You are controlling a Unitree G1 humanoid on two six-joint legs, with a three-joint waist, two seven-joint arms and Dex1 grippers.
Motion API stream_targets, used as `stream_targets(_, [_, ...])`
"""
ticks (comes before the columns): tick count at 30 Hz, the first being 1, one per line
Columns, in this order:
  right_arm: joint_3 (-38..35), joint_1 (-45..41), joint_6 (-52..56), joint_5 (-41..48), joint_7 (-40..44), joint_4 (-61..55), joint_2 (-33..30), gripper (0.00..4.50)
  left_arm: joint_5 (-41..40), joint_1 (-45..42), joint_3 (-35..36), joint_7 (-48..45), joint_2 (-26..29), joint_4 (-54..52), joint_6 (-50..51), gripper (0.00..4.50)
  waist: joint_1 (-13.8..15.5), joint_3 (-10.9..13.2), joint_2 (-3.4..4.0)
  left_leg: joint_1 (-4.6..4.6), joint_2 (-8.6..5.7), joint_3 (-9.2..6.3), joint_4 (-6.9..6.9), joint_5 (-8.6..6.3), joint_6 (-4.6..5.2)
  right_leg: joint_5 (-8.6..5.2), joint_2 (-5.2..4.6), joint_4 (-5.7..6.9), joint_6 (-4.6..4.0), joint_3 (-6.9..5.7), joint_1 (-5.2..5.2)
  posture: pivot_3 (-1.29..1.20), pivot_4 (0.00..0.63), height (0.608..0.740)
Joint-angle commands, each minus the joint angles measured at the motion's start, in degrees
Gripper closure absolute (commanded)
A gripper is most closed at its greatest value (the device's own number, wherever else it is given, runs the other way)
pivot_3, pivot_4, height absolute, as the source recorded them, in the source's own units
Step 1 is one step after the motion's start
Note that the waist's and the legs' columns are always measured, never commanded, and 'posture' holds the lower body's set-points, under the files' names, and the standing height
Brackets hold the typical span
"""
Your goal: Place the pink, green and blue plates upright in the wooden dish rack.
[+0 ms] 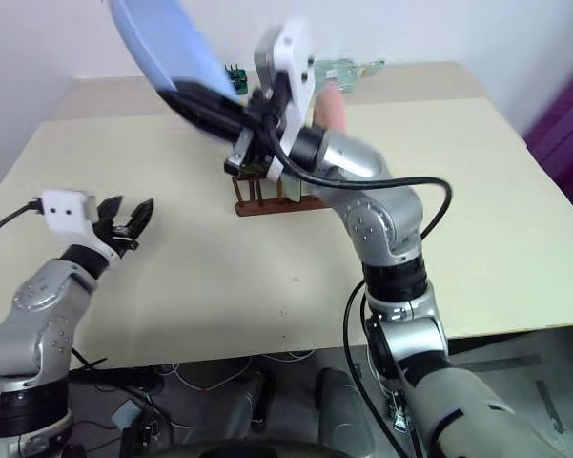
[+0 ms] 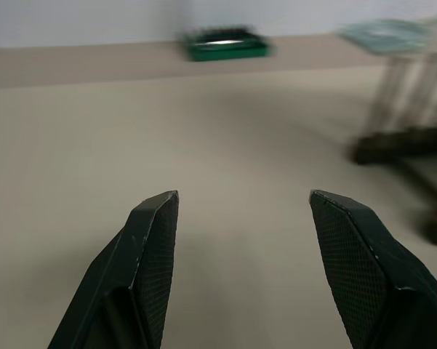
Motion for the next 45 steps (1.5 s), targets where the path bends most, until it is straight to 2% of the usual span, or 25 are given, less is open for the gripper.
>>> stream_targets(1, [-2.76,0.01,2.95,5.38,-2.59,-1.58,2.46,4.50,-0.58,0.31,0.25,-2.41,1.23,-0.75,-1.73,1.58,-0.19,0.02,0.04,0.00,0.01,0.09,-0.05,0.01,0.00,0.00,0.01,0.01,0.00,0.09,-0.08,0.00,0.150,0.740])
stream_targets(4, [-3.81,1.13,5.66,7.25,-6.48,1.46,5.65,4.50,0.59,1.52,-1.34,-4.98,2.55,-0.61,-2.54,1.58,-0.21,0.01,0.04,0.01,0.05,0.16,-0.19,0.03,-0.02,0.00,0.04,0.01,0.00,0.15,-0.15,0.00,0.150,0.740])
stream_targets(7, [-3.26,2.06,4.41,4.87,-8.23,7.03,8.60,4.50,1.83,2.89,-3.04,-6.43,3.29,-0.49,-3.82,1.58,-0.03,-0.01,0.05,0.02,0.05,0.20,-0.22,0.03,-0.02,0.01,0.04,0.00,0.00,0.17,-0.15,0.00,0.150,0.740])
stream_targets(11, [-12.73,-16.10,11.12,11.09,-18.41,18.45,9.16,4.50,2.68,3.29,-4.10,-6.44,2.99,-0.48,-4.66,1.58,0.13,0.09,0.17,-0.02,0.05,0.27,-0.16,0.12,-0.09,0.10,0.05,0.01,-0.10,0.20,-0.20,0.00,0.150,0.740])
stream_targets(17, [-16.90,-21.85,10.39,9.95,-21.85,26.70,9.51,4.50,2.55,3.53,-4.72,-5.95,1.98,-1.11,-5.02,1.58,0.04,-0.04,0.13,0.02,0.14,0.24,-0.38,0.11,-0.08,0.10,0.10,-0.10,-0.13,0.14,-0.19,0.00,0.150,0.740])
stream_targets(33, [-24.06,-22.67,15.16,17.07,-32.39,27.60,12.28,4.50,1.79,3.28,-4.69,-6.00,1.27,-2.78,-4.73,1.58,-0.08,-0.03,0.14,0.00,0.14,0.27,-0.35,0.12,-0.08,0.10,0.10,-0.06,-0.13,0.17,-0.21,0.00,0.150,0.740])
stream_targets(41, [-25.14,-20.49,17.80,19.71,-37.98,25.88,13.91,4.50,1.94,2.93,-4.84,-6.18,1.33,-2.43,-4.94,1.58,-0.09,-0.03,0.15,0.00,0.14,0.27,-0.34,0.12,-0.08,0.10,0.10,-0.06,-0.13,0.17,-0.21,0.00,0.150,0.740])
stream_targets(45, [-25.12,-20.08,16.99,18.23,-40.76,27.06,14.10,4.50,2.13,2.77,-5.17,-6.23,1.31,-2.41,-5.00,1.58,-0.10,-0.03,0.15,0.00,0.14,0.27,-0.34,0.12,-0.07,0.10,0.10,-0.05,-0.13,0.17,-0.21,0.00,0.150,0.740])
